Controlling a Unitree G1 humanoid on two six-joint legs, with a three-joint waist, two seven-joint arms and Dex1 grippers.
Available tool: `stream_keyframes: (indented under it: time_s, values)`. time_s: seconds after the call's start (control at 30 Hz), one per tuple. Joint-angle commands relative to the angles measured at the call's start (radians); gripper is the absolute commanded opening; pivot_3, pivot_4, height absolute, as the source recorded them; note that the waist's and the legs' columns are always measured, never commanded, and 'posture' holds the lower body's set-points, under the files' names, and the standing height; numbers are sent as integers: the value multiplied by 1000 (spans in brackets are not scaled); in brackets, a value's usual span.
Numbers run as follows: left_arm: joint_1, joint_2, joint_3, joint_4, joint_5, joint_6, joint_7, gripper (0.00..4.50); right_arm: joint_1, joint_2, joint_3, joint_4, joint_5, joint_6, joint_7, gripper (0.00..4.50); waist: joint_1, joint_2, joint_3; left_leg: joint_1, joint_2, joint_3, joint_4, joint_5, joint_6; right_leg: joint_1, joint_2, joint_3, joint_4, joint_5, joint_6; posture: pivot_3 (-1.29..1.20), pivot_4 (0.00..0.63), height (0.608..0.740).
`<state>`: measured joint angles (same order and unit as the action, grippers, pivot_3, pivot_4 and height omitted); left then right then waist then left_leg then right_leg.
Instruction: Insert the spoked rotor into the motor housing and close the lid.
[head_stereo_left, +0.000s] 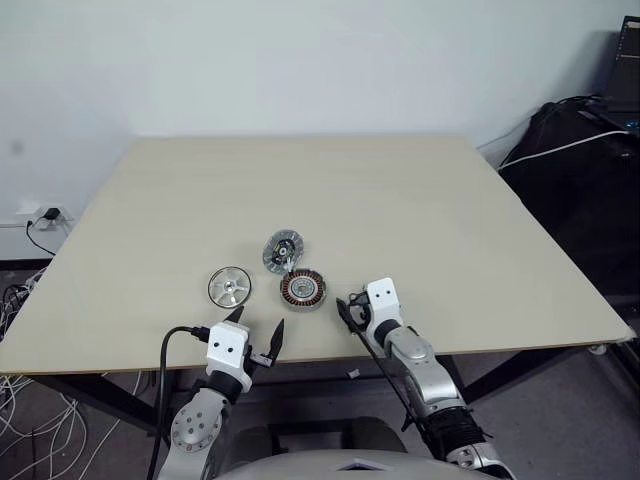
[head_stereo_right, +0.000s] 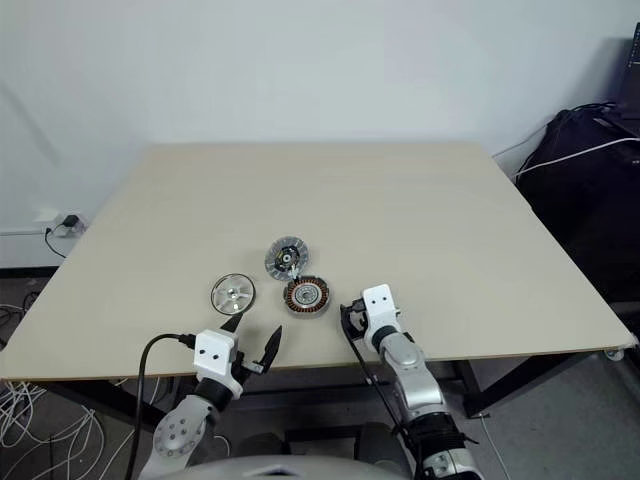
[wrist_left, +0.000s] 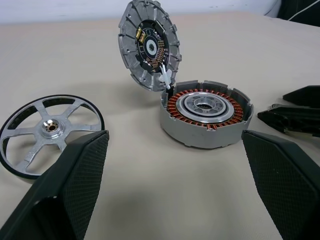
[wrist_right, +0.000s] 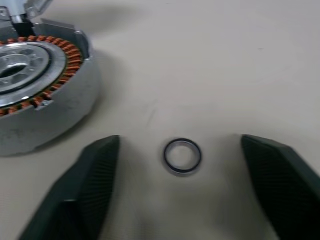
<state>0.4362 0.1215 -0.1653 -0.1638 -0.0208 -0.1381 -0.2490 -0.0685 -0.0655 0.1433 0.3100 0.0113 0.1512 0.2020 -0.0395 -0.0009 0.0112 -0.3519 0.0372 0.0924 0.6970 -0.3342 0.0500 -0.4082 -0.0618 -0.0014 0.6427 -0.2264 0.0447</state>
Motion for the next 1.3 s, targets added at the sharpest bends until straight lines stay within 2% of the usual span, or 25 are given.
stream_keyframes:
  time_s: [0.03, 0.27, 0.57, 0.83, 1.3]
  values:
    - [-13, 2, 7, -15, -10, -26, -1, 4500, -21, -3, -19, 4, -9, -8, -19, 2955, 2, 0, 0, 0, 0, 0, 0, 0, 0, 0, 0, 0, 0, 0, 0, 0, 0, 740]
    - [-23, 5, 13, 15, -14, -43, -11, 4500, -6, -5, -21, -19, -8, -4, -24, 738, 6, 1, 0, -1, -1, 0, 0, 0, 0, -1, -1, 0, 0, 0, -1, 0, 0, 740]
    - [-28, 0, 20, 58, -15, -77, -16, 4500, 29, -13, -3, -143, -6, 16, -7, 705, 6, 1, 1, -7, -1, -1, 0, 0, 1, -2, -1, 0, -1, 0, -1, 0, 0, 740]
    - [-32, -5, 20, 80, -18, -94, -21, 4500, -3, -1, 53, -280, -9, 73, 36, 705, 3, 3, 2, -9, 0, -1, 0, 0, 1, -3, 0, 0, 0, 0, -1, 0, 0, 740]
    - [-33, -5, 17, 84, -26, -90, -17, 4500, -120, 55, 165, -150, -46, 110, 79, 705, 2, 3, 3, -9, -1, 0, 0, 0, 0, -3, 0, 0, -1, 0, -1, 0, 0, 740]
